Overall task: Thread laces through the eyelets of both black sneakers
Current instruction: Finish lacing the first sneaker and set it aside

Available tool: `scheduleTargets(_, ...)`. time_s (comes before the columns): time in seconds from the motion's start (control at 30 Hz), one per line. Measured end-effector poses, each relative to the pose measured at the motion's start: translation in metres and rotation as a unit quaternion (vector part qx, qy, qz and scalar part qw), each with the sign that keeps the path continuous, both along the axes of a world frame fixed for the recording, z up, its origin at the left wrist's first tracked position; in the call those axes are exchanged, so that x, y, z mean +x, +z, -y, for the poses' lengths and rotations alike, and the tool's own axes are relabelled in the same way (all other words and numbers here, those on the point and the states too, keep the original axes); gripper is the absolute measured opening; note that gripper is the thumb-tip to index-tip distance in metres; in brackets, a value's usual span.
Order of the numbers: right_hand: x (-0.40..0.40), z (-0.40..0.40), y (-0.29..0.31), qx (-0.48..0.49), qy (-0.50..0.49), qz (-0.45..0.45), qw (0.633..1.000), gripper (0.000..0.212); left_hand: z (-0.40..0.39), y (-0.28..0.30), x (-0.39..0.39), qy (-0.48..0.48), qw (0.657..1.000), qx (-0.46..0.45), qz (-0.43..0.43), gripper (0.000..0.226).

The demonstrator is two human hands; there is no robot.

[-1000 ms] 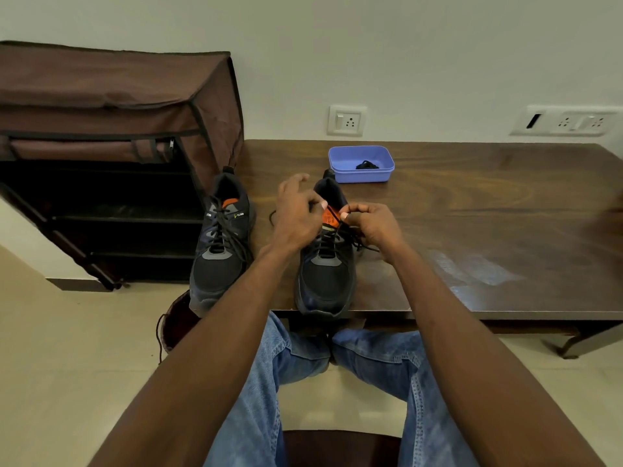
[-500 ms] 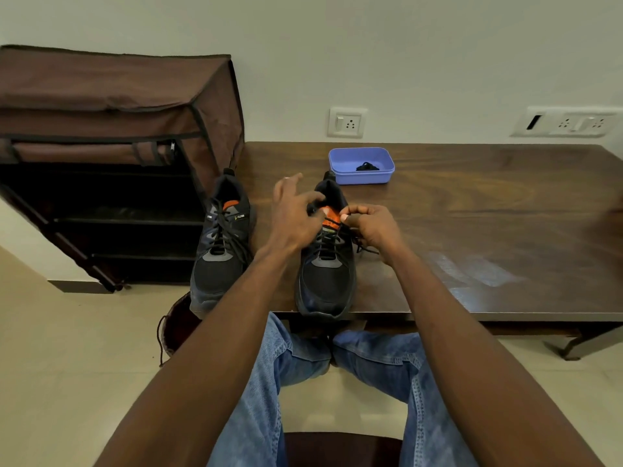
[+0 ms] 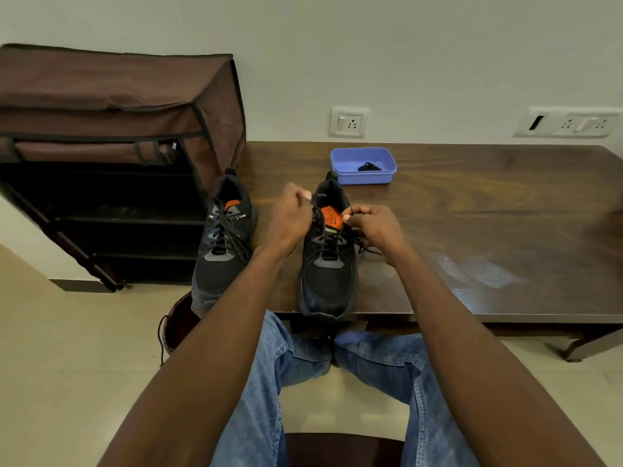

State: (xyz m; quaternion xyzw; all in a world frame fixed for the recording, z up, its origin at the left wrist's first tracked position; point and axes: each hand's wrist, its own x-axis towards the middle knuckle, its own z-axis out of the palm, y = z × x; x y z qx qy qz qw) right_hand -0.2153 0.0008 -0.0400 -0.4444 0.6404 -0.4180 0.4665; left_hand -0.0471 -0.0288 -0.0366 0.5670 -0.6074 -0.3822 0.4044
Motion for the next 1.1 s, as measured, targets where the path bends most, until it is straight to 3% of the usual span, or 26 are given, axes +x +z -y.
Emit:
scheduleTargets(0.07,0.001,0.001,-0.001,0.002,-0.001,-0.007,1.000,0.014,0.002,0.003,0.010,0.099,0.993,-0.002,-0.057,0.012)
scheduleTargets(0.1,0.001,0.002,-0.002,0.002,-0.003,-0.012,1.000,0.014,0.001,0.002,0.015,0.142,0.989,-0.017,-0.040,0.011)
scheduleTargets(0.17,0.002,0.003,-0.003,0.003,-0.008,-0.018,1.000,0.015,0.001,0.000,0.023,0.206,0.976,-0.052,0.046,0.032)
scheduleTargets(0.23,0.003,0.004,-0.003,0.000,-0.012,-0.025,1.000,0.014,0.001,-0.004,0.024,0.213,0.969,-0.072,0.104,0.058)
scheduleTargets(0.33,0.004,0.006,-0.007,-0.007,-0.015,-0.046,0.999,0.012,0.000,-0.004,0.016,0.169,0.978,-0.047,0.114,0.072)
scheduleTargets(0.5,0.006,0.006,-0.013,-0.037,0.008,-0.128,0.991,0.007,0.001,-0.008,0.001,0.031,0.981,0.021,0.190,0.052)
scheduleTargets(0.67,0.008,0.006,-0.010,-0.043,0.010,-0.179,0.983,0.006,0.002,-0.007,0.001,-0.025,0.982,0.023,0.184,0.033)
scheduleTargets(0.73,0.009,0.007,-0.009,-0.030,0.003,-0.164,0.986,0.010,0.003,-0.004,0.004,-0.035,0.987,0.034,0.153,0.024)
scheduleTargets(0.9,0.003,0.006,0.002,-0.011,0.003,-0.063,0.998,0.025,0.008,-0.006,0.014,-0.044,0.994,0.085,0.044,0.037)
scheduleTargets(1.1,0.001,0.004,-0.003,-0.020,0.035,-0.069,0.997,0.017,0.002,-0.007,0.004,-0.069,0.988,0.039,0.131,0.020)
